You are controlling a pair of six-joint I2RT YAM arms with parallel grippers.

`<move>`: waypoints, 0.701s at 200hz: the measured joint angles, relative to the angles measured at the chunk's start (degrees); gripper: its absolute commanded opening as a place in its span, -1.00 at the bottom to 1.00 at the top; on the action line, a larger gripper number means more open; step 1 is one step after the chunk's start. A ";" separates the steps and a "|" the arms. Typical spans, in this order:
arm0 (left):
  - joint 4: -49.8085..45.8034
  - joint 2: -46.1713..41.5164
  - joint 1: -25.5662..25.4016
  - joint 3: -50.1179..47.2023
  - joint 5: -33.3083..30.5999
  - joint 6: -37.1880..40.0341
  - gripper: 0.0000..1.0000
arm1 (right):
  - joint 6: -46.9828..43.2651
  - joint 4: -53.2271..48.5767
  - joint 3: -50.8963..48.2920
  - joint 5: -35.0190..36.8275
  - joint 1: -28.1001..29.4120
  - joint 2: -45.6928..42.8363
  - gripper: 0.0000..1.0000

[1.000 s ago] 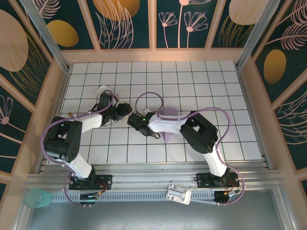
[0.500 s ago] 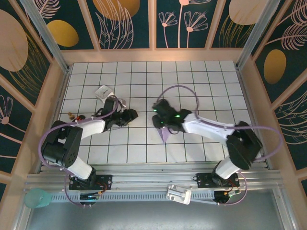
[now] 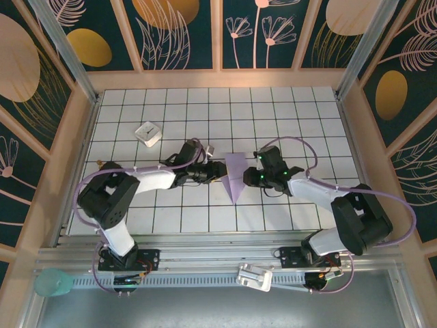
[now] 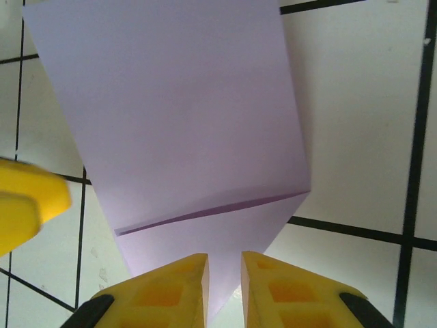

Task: Fold a paper plane with a square sheet of paper (pick it up from the middle)
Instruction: Turn over the paper at the center of the table, then fold the wing for the fifth time at the center of the table.

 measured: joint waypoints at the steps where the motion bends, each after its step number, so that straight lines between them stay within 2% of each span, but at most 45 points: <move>1: -0.02 0.13 0.00 0.15 0.00 0.04 -0.19 | 0.00 0.00 0.00 0.00 -0.07 -0.02 -0.61; 31: -2.21 5.64 0.00 5.46 0.61 2.99 -0.28 | -0.02 1.03 -0.46 -0.20 -1.66 -0.37 -0.60; 90: -3.61 9.77 0.00 9.09 3.34 8.44 -0.74 | -0.24 1.07 -1.70 -0.35 -2.08 -0.81 -0.60; 110: -3.50 9.97 0.02 9.11 5.92 9.88 -0.84 | -0.52 0.39 -1.70 -0.33 -3.15 -1.90 -0.59; 140: -2.75 9.97 0.00 9.09 11.32 11.91 -0.89 | -2.08 0.00 -1.70 -1.14 -4.96 -3.91 -0.56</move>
